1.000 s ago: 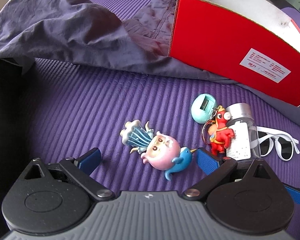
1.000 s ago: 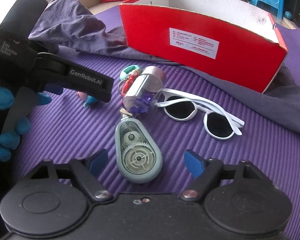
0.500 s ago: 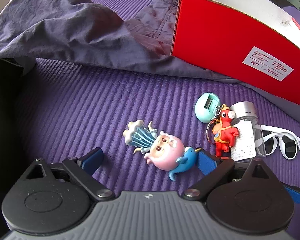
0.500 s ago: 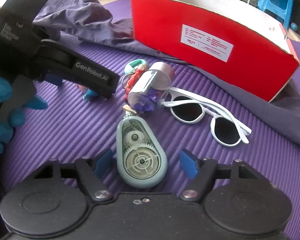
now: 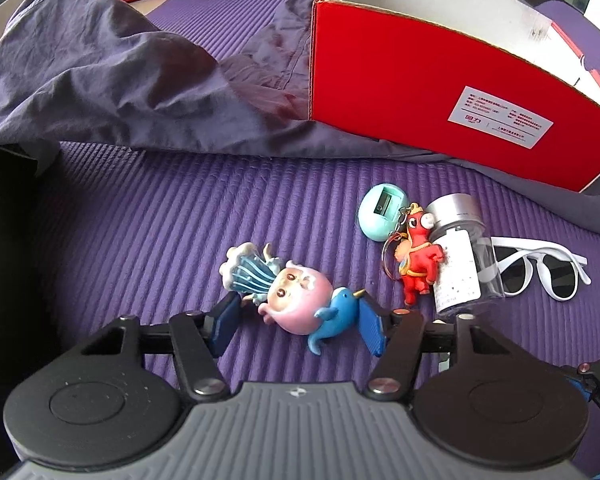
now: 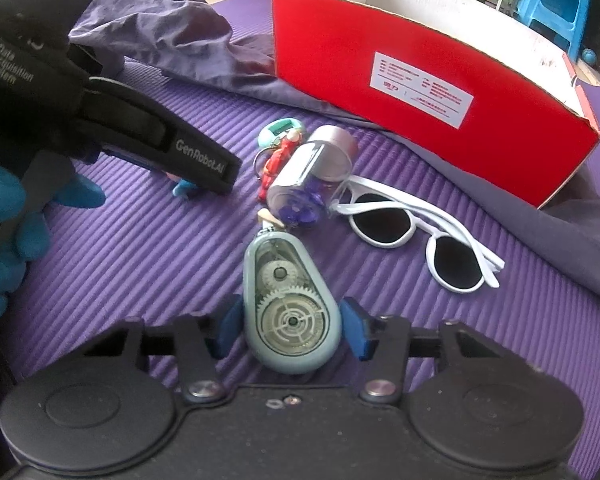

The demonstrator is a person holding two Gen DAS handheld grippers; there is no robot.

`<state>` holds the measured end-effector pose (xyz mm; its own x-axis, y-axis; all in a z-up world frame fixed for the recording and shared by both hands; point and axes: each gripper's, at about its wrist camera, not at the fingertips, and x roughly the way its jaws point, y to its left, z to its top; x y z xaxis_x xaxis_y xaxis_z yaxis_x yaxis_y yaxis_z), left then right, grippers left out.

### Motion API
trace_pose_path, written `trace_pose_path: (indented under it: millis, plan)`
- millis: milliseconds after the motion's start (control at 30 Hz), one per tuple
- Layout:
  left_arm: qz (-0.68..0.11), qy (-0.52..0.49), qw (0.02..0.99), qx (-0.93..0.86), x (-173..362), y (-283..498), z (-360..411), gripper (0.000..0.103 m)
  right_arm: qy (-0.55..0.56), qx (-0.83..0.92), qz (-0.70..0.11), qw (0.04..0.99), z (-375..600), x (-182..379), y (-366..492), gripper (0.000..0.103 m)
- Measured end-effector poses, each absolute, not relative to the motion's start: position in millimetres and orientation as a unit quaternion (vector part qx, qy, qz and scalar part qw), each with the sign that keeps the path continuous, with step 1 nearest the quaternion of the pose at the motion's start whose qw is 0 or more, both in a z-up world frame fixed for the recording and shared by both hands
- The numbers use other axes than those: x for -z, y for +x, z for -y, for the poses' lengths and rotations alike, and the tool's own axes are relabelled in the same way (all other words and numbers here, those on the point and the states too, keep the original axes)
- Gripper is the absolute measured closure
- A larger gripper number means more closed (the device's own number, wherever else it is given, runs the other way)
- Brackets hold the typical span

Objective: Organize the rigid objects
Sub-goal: 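Grasp the pink dolphin figurine with the left gripper while the right gripper grasps the tape dispenser, then carry the figurine with the left gripper while the right gripper carries the tape dispenser to the shoebox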

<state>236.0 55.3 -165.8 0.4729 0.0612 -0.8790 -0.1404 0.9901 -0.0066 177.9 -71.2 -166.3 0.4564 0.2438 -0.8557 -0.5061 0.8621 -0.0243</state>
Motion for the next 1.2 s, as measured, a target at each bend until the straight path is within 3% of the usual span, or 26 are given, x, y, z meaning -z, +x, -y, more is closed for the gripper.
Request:
trace_pose_path:
  millis: [533, 1200]
  plan:
    - [-0.52, -0.05, 0.851, -0.051, 149, 216, -53, 0.042, -0.05, -0.207, -0.481, 0.851, 91, 144, 168, 0.052]
    - [-0.471, -0.032, 0.881, 0.006, 77, 186, -25, 0.042, -0.012, -0.178, -0.423, 0.889, 125, 78, 147, 0.052]
